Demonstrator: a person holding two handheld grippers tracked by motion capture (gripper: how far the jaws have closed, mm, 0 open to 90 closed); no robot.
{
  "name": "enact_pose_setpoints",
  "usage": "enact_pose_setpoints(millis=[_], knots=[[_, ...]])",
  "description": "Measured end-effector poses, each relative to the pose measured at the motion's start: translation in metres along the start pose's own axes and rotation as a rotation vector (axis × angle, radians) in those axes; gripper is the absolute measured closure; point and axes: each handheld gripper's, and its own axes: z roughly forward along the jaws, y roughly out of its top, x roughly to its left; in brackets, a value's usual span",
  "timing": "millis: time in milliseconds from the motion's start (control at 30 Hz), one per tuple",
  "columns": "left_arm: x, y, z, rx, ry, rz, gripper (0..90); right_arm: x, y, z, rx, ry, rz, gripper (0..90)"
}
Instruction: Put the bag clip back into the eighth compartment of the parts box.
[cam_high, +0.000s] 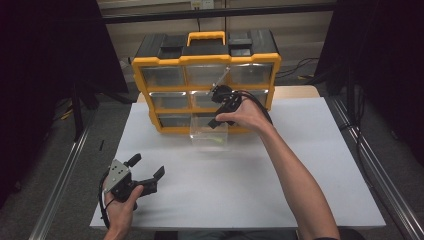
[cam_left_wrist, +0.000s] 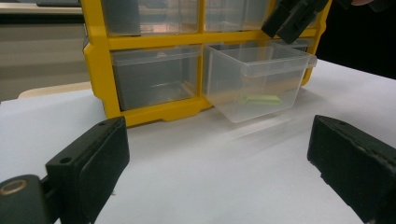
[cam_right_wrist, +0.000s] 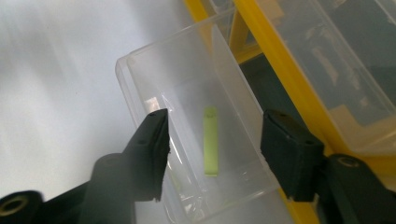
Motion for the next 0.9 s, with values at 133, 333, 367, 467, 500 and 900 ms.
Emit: enact_pose_setpoints(millis=[133,333,367,467,500,900], knots=[[0.000,0.000,0.000,0.001,-0.003,-0.001,5.7,0.001,-0.005,-0.005,-0.043,-0.024,-0.008,31.0],[0.000,0.000,0.000,0.000,-0.002,-0.006,5.7,0.002,-0.015,-0.009,-0.073,-0.033,0.021,20.7],[0.001,0.000,0.000,0.000,-0.002,-0.005,5.7,0.003,-0.016,-0.009,-0.088,-0.033,0.038,18.6],[0.001,0.000,0.000,0.006,-0.008,-0.001,5.7,0.004,-0.023,-0.011,-0.116,-0.039,0.054,17.7],[0.001,0.000,0.001,0.002,-0.007,-0.004,5.7,0.004,-0.026,-0.011,-0.123,-0.040,0.062,16.0],[0.000,-0.001,0.001,0.007,-0.002,-0.010,5.7,0.003,-0.054,-0.012,-0.229,-0.041,0.136,7.0]])
